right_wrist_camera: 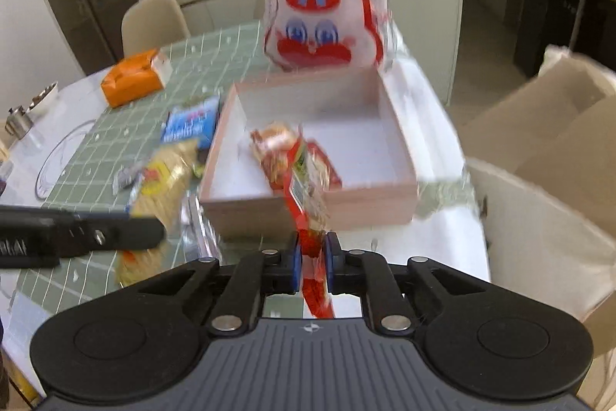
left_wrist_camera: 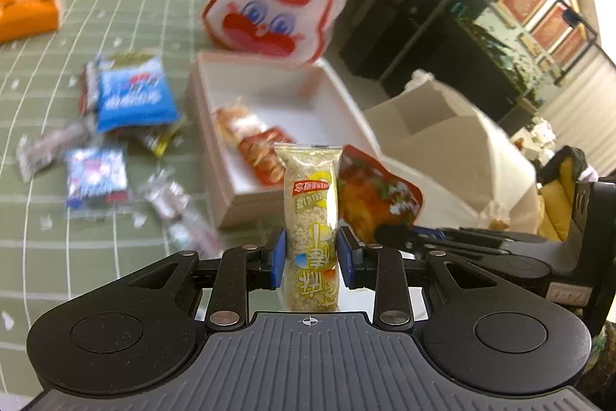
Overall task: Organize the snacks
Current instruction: 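Carry the red chicken pack over the pink box with the right gripper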
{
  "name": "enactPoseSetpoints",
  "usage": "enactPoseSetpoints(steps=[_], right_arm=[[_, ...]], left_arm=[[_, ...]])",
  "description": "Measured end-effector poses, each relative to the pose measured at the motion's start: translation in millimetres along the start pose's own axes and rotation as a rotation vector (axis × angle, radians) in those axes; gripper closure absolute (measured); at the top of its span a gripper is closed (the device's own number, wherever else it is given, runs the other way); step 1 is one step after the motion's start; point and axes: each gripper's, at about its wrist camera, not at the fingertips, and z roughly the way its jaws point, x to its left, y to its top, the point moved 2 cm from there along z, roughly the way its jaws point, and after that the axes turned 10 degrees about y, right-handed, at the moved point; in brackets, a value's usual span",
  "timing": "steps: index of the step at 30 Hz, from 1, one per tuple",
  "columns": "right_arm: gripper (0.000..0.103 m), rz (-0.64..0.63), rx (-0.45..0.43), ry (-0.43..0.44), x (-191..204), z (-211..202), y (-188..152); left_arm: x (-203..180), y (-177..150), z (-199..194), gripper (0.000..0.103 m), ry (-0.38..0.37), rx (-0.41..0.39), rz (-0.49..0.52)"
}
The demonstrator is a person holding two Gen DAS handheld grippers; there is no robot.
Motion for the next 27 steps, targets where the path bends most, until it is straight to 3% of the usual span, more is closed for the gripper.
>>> enactPoseSetpoints(steps=[3, 8, 11, 12, 15, 24, 27], right_arm=[[0.092, 0.059, 0.026, 0.047, -12, 5, -13], [0.092, 0.044, 0.011, 0.041, -15, 13, -16], [0.088, 0.018, -0.008, 0.003, -14, 25, -8], [0.079, 0.014, -0.016, -0.002, -15, 30, -5], [0.072, 0.015, -0.007, -0.007, -18, 48, 3], [0.076, 0.042, 0.104, 0.17, -1, 46, -13], [0.076, -0.044, 0.147, 0.147, 14, 40, -31]], left_arm=[[9, -22, 20, 0.07, 0.007, 0.086, -0.038], [17, -46, 48, 0.07, 0.001, 0.192, -0.08], [16, -49, 55, 0.07, 0.002, 0.205, -0.079], [15, -49, 55, 0.07, 0.001, 0.206, -0.079], [16, -49, 52, 0.07, -0.002, 0.205, -0.072], [24, -67, 51, 0.07, -0.001, 0.245, -0.087], [36, -70, 47, 0.07, 0.023, 0.241, -0.113]])
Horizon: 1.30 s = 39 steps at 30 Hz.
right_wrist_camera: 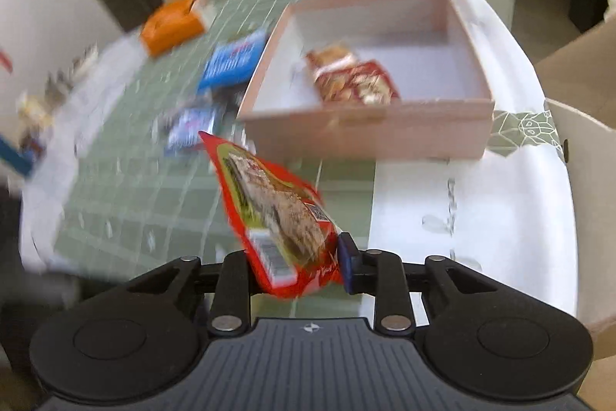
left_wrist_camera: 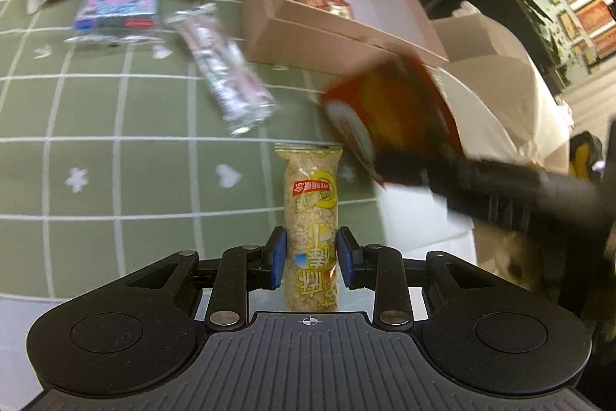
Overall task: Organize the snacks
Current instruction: 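Carry the red chicken pack over the pink box with the right gripper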
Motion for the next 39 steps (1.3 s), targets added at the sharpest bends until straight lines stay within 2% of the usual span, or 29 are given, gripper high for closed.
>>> enactPoseSetpoints(steps=[3, 6, 7, 9, 10, 14, 20, 24, 28, 32, 33, 34, 36, 39], right_arm=[[0.076, -0.123, 0.029, -0.095, 14, 5, -21], [0.074, -0.169, 0.044, -0.149, 18, 12, -34], [0.072, -0.177, 0.05, -0.152, 20, 14, -37], [0.057, -0.174, 0.075, -0.134, 24, 15, -40], [0.054, -0.163, 0.097, -0.114, 25, 17, -41], [0.053, -0.13, 0.164, -0.07, 34, 16, -51], [0.053, -0.14, 0.227, -0.099, 50, 13, -57], [0.053, -0.137, 0.168, -0.091, 60, -3, -56], [0.051, -0.053, 0.086, -0.099, 57, -5, -47], [0.049, 0.226, 0.001, -0.234, 30, 17, -38], [0.042, 0.299, 0.0, -0.242, 23, 23, -37], [0.042, 0.338, -0.024, -0.232, 22, 25, -35], [0.04, 0.348, -0.05, -0.266, 30, 30, -31], [0.029, 0.321, -0.029, -0.33, 40, 43, -27]], left_arm=[[13, -1, -3, 0.07, 0.015, -0.008, -0.039], [21, 0, -6, 0.07, 0.024, -0.019, -0.056], [23, 0, -6, 0.07, 0.026, -0.022, -0.06], [28, 1, -8, 0.07, 0.032, -0.026, -0.066], [29, 2, -7, 0.07, 0.036, -0.028, -0.069], [39, 2, -10, 0.07, 0.049, -0.035, -0.088], [48, 2, -13, 0.07, 0.057, -0.045, -0.099], [54, 0, -15, 0.07, 0.063, -0.042, -0.102], [55, 1, -14, 0.07, 0.052, -0.036, -0.084], [50, 2, -14, 0.07, 0.039, -0.038, -0.05], [49, 3, -15, 0.07, 0.044, -0.04, -0.041], [49, 3, -16, 0.07, 0.049, -0.042, -0.033], [51, 4, -18, 0.07, 0.067, -0.045, -0.016], [53, 3, -19, 0.07, 0.083, -0.044, 0.003]])
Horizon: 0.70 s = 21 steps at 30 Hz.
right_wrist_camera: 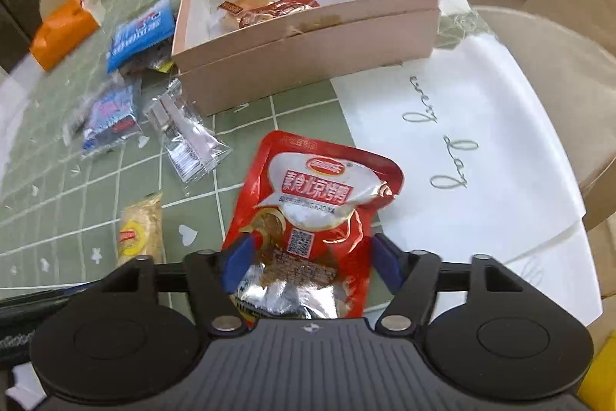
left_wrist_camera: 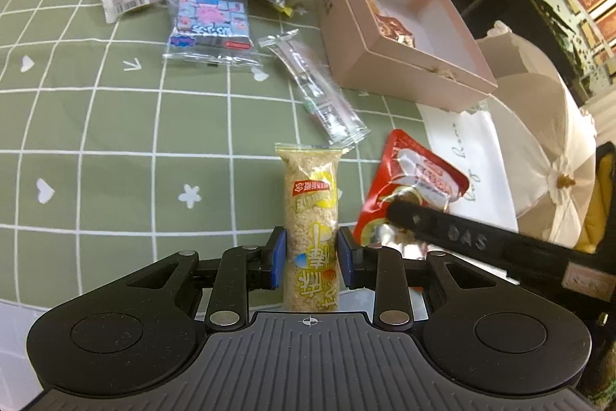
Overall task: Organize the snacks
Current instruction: 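Carry the red chicken pack over the pink box with the right gripper, then drop the chicken pack into the pink box with the right gripper while the left drops the bread stick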
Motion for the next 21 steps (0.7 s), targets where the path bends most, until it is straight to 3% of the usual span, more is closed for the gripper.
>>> enactPoseSetpoints(steps=[6, 8, 10, 12, 14, 21], right_arm=[[0.008, 0.066, -0.08, -0.13, 13, 17, 2], [0.009, 0.016, -0.087, -0.151, 20, 23, 1], [0.017, -0.05, -0.093, -0.117, 23, 23, 1], [0.033, -0.132, -0.081, -0.073, 25, 19, 0], [0.04, -0.189, -0.053, -0.041, 22, 14, 0], [0.05, -0.222, -0.038, 0.021, -11, -20, -1]], left_arm=[[4, -3, -2, 0.07, 0.011, 0.001, 0.025], [5, -4, -2, 0.07, 0.008, 0.004, 0.027], [6, -5, -2, 0.07, 0.002, 0.005, 0.028], [5, -6, -3, 0.07, -0.008, 0.005, 0.025], [2, -7, -5, 0.07, -0.023, 0.001, 0.027], [-17, -2, -10, 0.07, -0.062, -0.013, 0.035]])
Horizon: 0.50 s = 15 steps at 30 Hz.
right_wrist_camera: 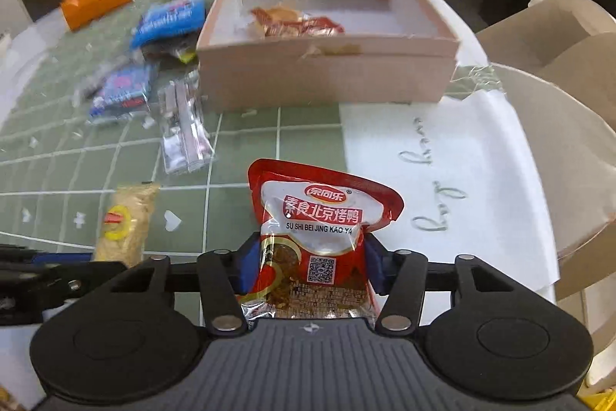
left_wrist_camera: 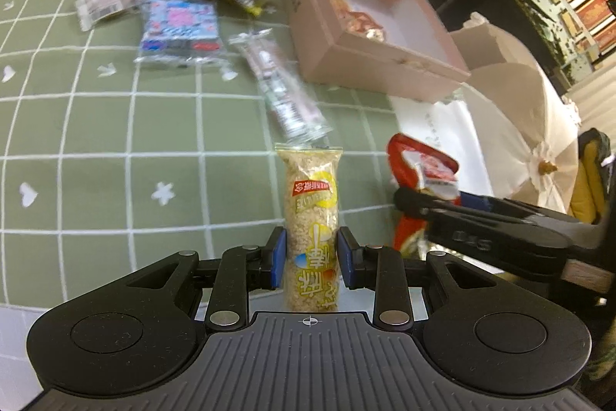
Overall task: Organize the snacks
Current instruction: 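Drop the chicken pack into the pink box with the right gripper while the left drops the bread stick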
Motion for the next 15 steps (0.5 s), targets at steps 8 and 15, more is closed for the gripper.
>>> enactPoseSetpoints(steps=[8, 15], right_arm=[[0.05, -0.177, -0.314, 0.053, 2, -108, 102], [0.049, -0.194, -0.364, 0.109, -24, -108, 209]], left_arm=[[-56, 106, -81, 0.07, -0.096, -0.267, 0.073], [-91, 181, -14, 0.069, -0.182, -0.289, 0.068]])
